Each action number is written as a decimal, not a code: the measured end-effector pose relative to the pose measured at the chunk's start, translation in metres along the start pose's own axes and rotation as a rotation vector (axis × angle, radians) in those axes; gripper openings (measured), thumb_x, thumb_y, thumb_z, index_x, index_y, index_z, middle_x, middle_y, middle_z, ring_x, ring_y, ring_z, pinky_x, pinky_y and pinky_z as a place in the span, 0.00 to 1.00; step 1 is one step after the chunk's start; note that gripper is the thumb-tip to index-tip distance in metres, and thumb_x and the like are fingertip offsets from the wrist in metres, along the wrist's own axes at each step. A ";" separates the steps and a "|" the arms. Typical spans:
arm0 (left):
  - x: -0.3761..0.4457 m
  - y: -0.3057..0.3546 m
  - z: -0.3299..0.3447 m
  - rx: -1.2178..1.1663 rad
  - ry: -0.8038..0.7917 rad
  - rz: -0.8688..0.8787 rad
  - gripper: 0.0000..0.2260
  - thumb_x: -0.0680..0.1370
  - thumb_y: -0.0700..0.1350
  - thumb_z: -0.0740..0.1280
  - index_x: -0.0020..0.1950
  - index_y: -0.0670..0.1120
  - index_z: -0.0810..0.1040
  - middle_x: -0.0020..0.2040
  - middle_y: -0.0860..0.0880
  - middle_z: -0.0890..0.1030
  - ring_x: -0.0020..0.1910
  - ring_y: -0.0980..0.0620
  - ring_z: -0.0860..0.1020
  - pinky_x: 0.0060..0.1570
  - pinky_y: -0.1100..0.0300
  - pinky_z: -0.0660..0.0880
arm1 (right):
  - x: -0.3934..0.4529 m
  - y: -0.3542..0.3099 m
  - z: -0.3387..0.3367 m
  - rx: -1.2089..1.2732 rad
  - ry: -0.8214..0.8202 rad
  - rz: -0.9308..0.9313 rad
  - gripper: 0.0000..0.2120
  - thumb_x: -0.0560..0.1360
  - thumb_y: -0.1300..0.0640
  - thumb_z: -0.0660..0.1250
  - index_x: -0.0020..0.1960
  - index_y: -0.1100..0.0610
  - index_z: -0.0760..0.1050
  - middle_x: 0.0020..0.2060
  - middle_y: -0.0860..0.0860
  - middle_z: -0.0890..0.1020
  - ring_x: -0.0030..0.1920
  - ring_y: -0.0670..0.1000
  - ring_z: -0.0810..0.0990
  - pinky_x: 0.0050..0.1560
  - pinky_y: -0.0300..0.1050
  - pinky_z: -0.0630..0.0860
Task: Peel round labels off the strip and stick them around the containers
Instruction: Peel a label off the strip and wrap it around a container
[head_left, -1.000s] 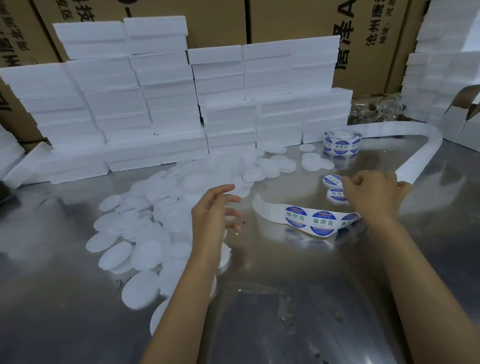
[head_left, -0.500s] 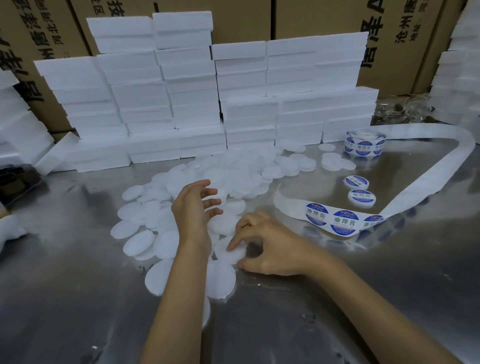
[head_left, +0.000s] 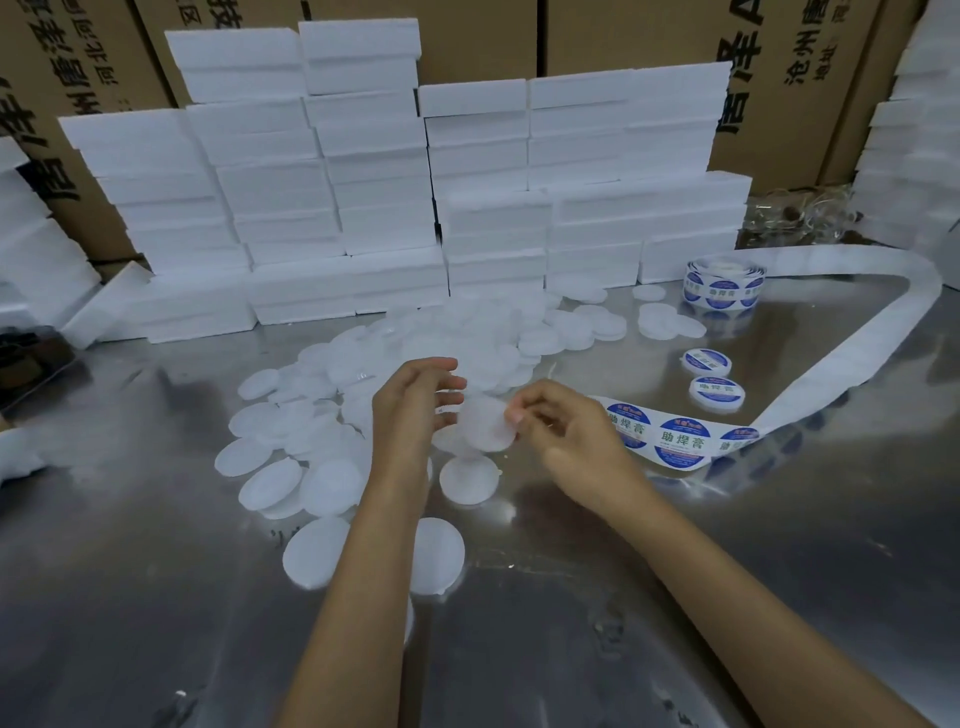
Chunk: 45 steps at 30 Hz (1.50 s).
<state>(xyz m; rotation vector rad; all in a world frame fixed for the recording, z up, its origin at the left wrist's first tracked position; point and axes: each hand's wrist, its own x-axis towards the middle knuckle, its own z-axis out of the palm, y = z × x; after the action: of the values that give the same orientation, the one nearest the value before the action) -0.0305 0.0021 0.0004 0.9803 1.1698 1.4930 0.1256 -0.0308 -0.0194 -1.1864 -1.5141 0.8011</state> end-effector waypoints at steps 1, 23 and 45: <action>-0.001 -0.001 0.003 0.020 -0.062 -0.004 0.08 0.78 0.40 0.65 0.49 0.47 0.84 0.41 0.52 0.86 0.40 0.57 0.83 0.37 0.65 0.78 | 0.001 -0.001 -0.003 0.091 0.040 0.041 0.05 0.79 0.61 0.67 0.45 0.54 0.79 0.40 0.47 0.84 0.42 0.45 0.82 0.44 0.34 0.75; -0.028 -0.026 0.042 0.300 -0.335 0.189 0.17 0.77 0.39 0.71 0.60 0.58 0.76 0.59 0.56 0.80 0.55 0.63 0.80 0.48 0.65 0.81 | -0.010 0.001 -0.085 -0.261 -0.047 0.078 0.22 0.74 0.68 0.65 0.55 0.41 0.76 0.42 0.47 0.84 0.48 0.46 0.84 0.50 0.54 0.81; -0.023 -0.030 0.038 -0.056 -0.292 -0.152 0.17 0.74 0.38 0.75 0.59 0.53 0.79 0.60 0.45 0.80 0.47 0.46 0.86 0.43 0.56 0.83 | -0.015 -0.003 -0.060 -0.398 -0.036 -0.224 0.12 0.74 0.62 0.70 0.52 0.47 0.81 0.49 0.39 0.73 0.54 0.41 0.75 0.47 0.28 0.73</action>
<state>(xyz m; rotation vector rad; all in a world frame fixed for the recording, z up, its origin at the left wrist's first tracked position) 0.0172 -0.0102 -0.0209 1.0094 0.9646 1.2098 0.1825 -0.0508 -0.0048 -1.2601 -1.8548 0.3811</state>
